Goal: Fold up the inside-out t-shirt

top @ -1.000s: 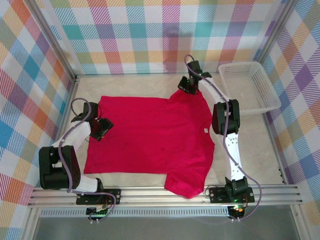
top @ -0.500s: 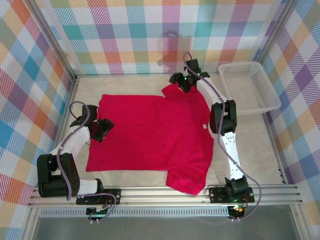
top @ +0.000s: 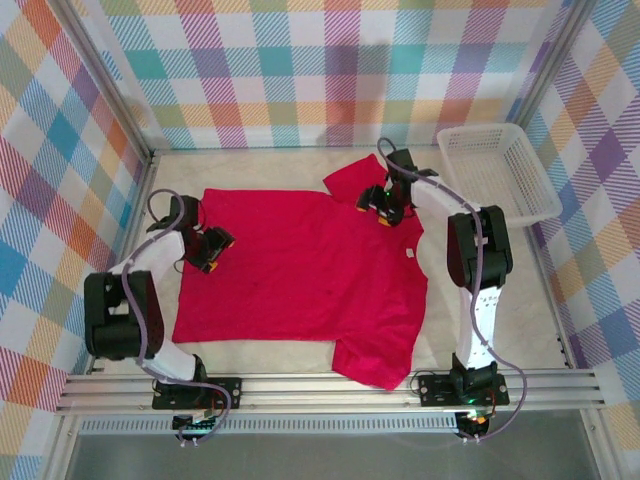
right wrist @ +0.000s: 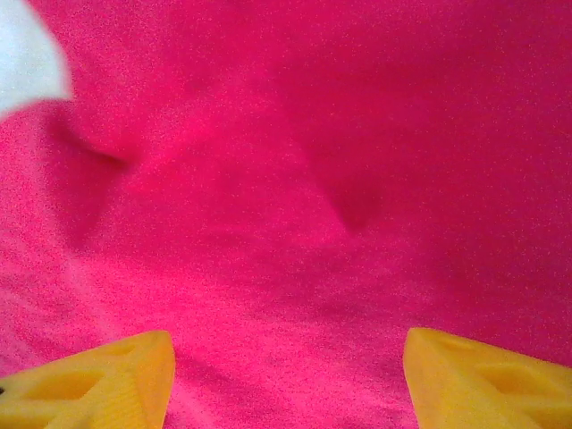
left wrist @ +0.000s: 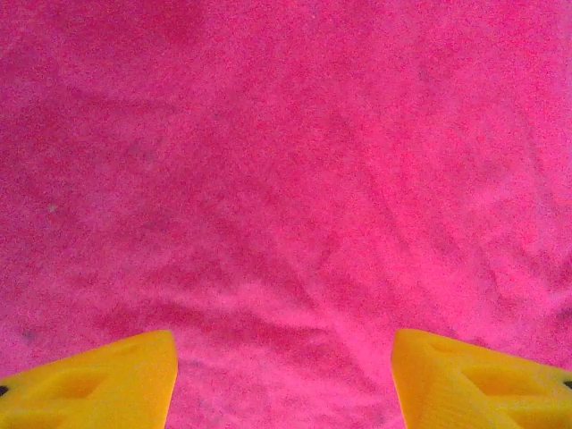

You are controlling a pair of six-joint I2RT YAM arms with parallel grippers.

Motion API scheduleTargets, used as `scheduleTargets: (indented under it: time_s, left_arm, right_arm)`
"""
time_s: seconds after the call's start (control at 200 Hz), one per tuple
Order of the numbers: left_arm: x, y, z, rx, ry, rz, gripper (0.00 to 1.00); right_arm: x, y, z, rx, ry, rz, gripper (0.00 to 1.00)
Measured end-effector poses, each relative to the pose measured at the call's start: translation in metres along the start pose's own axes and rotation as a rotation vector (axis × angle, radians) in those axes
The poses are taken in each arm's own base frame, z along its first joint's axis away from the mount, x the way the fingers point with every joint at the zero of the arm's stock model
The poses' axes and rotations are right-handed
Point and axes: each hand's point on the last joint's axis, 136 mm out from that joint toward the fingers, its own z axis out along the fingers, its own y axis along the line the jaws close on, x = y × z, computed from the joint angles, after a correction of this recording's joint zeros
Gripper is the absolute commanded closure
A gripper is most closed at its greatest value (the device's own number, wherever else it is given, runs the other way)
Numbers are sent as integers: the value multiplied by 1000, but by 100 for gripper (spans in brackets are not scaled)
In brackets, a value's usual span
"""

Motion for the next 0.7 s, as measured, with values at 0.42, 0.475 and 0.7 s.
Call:
scheduleTargets:
  time_s: [0.42,0.475,0.7]
  left_arm:
    - [-82,-57,72,-6,-20,-4,37]
    - [-95,-69,77,12,-37,2,37]
    - [-120,-92,85,41,-69,25,34]
  right_arm:
    - [-114,-8,41,28,-108,13,32]
    - [-137,-3,46,6,-142,6,31]
    - [-170,4,48,-48,-191,-14,30]
